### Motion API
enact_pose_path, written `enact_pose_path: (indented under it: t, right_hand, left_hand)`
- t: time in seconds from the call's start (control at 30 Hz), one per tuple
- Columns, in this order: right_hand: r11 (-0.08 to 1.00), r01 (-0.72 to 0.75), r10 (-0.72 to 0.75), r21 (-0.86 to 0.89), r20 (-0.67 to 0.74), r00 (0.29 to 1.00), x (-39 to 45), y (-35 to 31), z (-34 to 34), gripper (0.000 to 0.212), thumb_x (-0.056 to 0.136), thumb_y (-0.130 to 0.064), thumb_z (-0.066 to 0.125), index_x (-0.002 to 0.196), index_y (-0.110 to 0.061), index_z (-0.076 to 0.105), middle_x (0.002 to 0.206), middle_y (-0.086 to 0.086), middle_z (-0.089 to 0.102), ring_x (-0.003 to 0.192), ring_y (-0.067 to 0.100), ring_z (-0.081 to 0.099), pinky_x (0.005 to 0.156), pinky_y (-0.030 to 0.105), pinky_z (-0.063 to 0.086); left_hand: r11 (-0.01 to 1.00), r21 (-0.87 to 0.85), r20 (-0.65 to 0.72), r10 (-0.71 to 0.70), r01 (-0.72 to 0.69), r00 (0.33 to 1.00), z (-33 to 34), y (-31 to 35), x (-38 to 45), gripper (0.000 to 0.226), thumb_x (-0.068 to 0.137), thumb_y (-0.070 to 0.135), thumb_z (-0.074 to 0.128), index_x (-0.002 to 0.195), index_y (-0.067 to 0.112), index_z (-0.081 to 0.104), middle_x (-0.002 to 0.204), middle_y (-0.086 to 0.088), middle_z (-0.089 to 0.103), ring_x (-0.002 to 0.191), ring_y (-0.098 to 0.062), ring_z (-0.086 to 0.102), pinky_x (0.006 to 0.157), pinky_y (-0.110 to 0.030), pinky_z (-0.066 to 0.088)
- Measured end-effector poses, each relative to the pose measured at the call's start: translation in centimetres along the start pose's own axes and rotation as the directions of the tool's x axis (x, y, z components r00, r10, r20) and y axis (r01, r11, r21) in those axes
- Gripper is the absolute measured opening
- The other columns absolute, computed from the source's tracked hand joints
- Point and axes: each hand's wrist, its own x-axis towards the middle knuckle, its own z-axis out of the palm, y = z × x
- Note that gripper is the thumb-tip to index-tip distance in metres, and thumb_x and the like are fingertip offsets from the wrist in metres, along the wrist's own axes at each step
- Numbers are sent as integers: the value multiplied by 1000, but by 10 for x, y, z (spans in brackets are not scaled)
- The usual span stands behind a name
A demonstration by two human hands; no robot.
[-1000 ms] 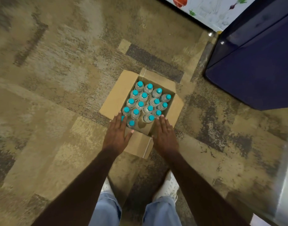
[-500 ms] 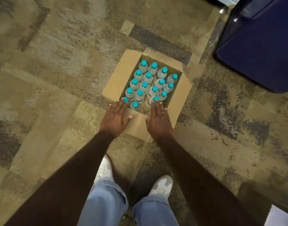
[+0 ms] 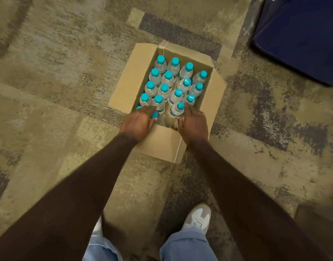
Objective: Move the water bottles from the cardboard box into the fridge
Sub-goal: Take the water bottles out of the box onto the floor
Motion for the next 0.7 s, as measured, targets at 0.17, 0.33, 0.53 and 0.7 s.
enact_pose_path:
  t: [0.17,0.33,0.53,0.7]
  right_hand:
    - [996,62,-64,-62,-33,997,15,0,4,63,93,-16,61,151,-7,39,143,15,55,127,31,53,108,40,39]
    - [984,-120,119,131,12,993,26,-8,10,55,98,-15,57,151,-18,41,143,10,56,126,28,55,100,41,49]
    - [920,-276,295,277,-28,955,35,-15,25,58,95,-15,64,149,-21,43,133,11,62,118,30,60,94,39,51]
    - [856,-342,384,388,-33,923,40,-20,40,53,90,-22,73,139,-21,52,132,6,64,120,26,60,94,37,50]
  left_hand:
    - [978,209,95,1,-21,995,-3,-3,14,35,104,27,45,136,18,56,126,-13,65,109,-33,63,86,-39,50]
    - [965,263,111,-21,-9,994,5,-6,22,33,104,26,46,134,18,57,123,-13,66,108,-32,63,90,-40,50]
    - [924,378,79,30,-57,996,17,-6,31,29,100,29,55,127,18,61,116,-9,70,111,-24,62,121,-40,25]
    - [942,336,72,-35,9,997,18,-2,33,25,101,25,55,124,17,60,115,-9,68,104,-26,63,85,-34,48]
